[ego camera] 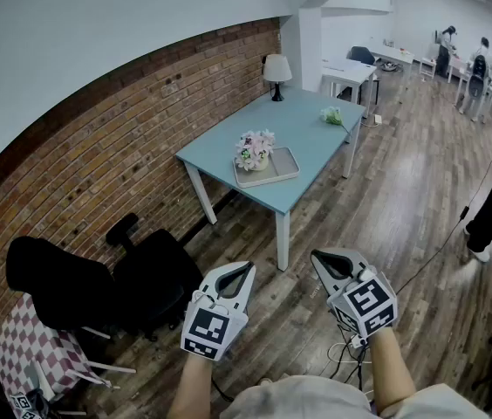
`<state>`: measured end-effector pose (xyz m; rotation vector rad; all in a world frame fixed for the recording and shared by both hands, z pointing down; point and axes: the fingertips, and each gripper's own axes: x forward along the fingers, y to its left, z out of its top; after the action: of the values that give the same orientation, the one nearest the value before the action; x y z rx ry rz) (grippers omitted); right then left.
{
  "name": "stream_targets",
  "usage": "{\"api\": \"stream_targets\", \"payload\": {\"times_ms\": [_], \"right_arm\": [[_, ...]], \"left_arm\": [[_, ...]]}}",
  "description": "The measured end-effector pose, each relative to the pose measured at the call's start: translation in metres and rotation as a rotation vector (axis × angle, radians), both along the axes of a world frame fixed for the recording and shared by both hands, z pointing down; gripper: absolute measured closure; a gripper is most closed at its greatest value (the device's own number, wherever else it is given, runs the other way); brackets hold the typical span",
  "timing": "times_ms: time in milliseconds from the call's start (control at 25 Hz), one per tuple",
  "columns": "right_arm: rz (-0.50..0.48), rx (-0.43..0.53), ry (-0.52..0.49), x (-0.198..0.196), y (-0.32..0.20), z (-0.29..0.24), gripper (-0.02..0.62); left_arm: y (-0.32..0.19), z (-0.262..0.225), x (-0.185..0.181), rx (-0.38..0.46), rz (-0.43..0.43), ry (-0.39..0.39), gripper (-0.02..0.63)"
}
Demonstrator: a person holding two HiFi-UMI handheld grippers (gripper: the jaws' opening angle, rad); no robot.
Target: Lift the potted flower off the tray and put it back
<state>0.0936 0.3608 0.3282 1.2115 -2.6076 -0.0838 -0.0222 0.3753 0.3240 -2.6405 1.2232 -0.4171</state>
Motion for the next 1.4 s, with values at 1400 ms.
{"api": "stream_targets", "payload": {"times_ms": [1400], "right_arm": [[-0.036,0.002,-0.108,0.052,-0.112,0.019,0.586]], "left_arm": [[-0.105,0.063,0.033,-0.087,-0.121,0.014,0.578]]}}
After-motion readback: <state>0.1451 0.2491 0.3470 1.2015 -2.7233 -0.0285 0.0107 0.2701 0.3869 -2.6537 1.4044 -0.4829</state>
